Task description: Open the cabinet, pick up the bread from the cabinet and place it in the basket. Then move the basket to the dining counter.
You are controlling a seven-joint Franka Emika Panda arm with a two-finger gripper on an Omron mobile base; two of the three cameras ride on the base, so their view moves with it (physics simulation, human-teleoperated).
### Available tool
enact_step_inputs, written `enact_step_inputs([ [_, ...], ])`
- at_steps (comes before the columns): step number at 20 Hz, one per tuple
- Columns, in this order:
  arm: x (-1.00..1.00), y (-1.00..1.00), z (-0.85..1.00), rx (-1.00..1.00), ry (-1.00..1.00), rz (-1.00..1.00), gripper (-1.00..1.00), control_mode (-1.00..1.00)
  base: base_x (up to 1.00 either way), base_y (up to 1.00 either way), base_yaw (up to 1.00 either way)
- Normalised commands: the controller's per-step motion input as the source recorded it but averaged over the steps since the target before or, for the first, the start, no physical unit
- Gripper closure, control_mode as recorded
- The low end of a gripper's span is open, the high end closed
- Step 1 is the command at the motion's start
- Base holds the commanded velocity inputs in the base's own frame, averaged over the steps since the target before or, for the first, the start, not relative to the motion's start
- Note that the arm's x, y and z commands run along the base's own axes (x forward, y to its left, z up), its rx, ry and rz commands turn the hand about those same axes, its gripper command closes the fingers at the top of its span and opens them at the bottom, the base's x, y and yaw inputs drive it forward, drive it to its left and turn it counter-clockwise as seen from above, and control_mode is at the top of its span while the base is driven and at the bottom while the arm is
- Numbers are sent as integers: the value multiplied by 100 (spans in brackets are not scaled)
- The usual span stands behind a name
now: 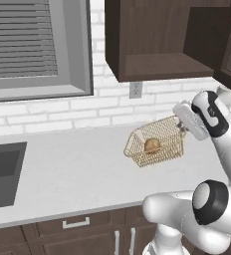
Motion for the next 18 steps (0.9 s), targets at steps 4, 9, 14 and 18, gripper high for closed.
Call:
enact_step_inputs([
  [4, 0, 23, 44, 22, 5, -7, 100, -100, 0, 0, 0],
  [9, -5, 35, 0, 16, -2, -5, 100, -100, 0, 0, 0],
  [14, -4, 22, -10, 12, -14, -1, 100, -100, 0, 0, 0],
  [18, -14, 31, -6, 9, -17, 0, 100, -100, 0, 0, 0],
])
